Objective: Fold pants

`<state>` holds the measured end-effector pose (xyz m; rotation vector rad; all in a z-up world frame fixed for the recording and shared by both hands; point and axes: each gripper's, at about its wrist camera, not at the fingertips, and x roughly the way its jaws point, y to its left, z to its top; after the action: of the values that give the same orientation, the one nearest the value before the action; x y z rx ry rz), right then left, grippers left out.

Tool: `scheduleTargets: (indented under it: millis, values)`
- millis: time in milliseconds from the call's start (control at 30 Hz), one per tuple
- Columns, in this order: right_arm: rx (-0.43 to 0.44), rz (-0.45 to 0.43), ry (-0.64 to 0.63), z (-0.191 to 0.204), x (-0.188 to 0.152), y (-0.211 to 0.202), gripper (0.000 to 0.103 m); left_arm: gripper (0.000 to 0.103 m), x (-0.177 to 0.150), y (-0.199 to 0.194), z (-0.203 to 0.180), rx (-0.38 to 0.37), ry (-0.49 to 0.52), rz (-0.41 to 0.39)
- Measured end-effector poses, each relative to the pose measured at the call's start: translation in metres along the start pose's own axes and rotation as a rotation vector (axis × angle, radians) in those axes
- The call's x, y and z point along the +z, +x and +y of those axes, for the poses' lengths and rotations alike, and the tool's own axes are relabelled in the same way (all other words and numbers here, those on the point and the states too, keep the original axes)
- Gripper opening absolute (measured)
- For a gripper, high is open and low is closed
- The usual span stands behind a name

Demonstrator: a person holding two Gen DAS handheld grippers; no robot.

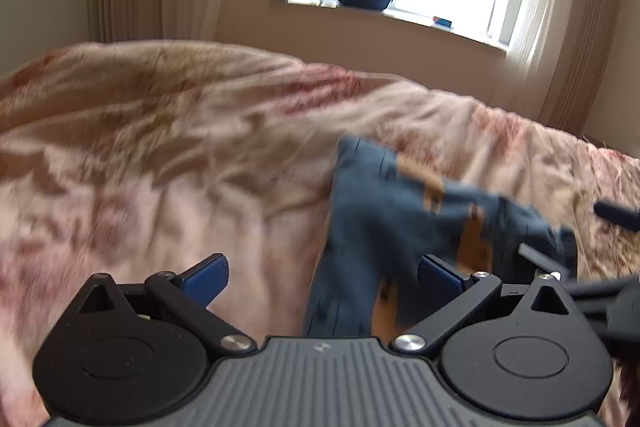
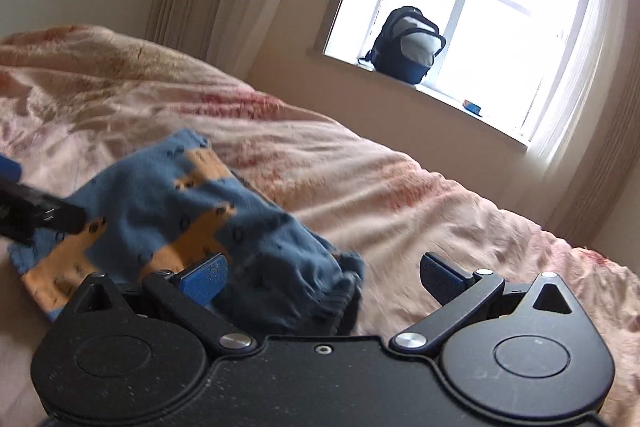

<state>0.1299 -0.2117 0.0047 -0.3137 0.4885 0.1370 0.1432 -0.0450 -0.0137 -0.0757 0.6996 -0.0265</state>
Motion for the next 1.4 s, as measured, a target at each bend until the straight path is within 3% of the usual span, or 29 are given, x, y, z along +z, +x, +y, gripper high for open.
scheduleTargets:
  millis: [100,267,333,433,500,567,667,800,900,1000,1100,1167,1233,1267,1400]
  values:
    - [-0.011,0.001,0.006,0.000,-0.004,0.007,0.102,0.103,0.016,0.025,-0.013,0.020,0.029,-0.044]
    - [-0.058,0.018,0.025,-0.009,-0.009,0.017,0.102,0.103,0.012,0.072,-0.025,0.094,0.130,-0.019]
    - [-0.093,0.082,0.047,-0.019,-0.011,0.029,0.102,0.103,0.006,0.083,-0.012,0.059,0.075,-0.017]
    - [-0.003,0.156,0.255,-0.049,-0.016,0.038,0.102,0.103,0.007,0.091,0.011,-0.020,-0.060,0.020]
    - [0.060,0.183,0.416,-0.067,-0.018,0.038,0.102,0.103,0.012,0.087,0.016,-0.030,-0.077,0.035]
    - [0.113,0.114,0.503,-0.078,-0.015,0.025,0.102,0.103,0.016,0.076,0.017,-0.024,-0.087,0.037]
    - [0.057,0.074,0.460,-0.076,-0.010,0.021,0.102,0.103,0.010,0.059,0.015,-0.047,-0.069,0.010]
    - [-0.023,0.218,0.344,-0.066,-0.026,0.043,0.102,0.103,-0.010,0.056,0.015,-0.031,-0.031,0.041]
    - [-0.031,0.202,0.415,-0.077,-0.026,0.038,0.102,0.103,-0.018,0.043,0.024,-0.043,-0.053,0.041]
    - [0.032,0.147,0.466,-0.083,-0.020,0.022,0.102,0.103,-0.019,0.019,0.029,-0.030,-0.065,0.070]
    - [0.106,0.189,0.450,-0.073,-0.019,0.008,0.102,0.103,-0.026,-0.005,0.032,-0.070,-0.038,0.057]
    - [0.137,0.253,0.350,-0.056,-0.019,-0.002,0.102,0.103,-0.034,-0.005,0.029,-0.071,0.014,0.111]
    - [0.094,0.328,0.190,-0.035,-0.021,-0.001,0.102,0.103,-0.044,0.005,0.025,-0.030,0.063,0.176]
    - [0.081,0.358,0.137,-0.028,-0.024,0.001,0.102,0.103,-0.048,0.003,0.026,-0.033,0.061,0.163]
    - [0.090,0.390,0.213,-0.036,-0.025,-0.007,0.102,0.103,-0.046,-0.010,0.025,-0.022,0.052,0.200]
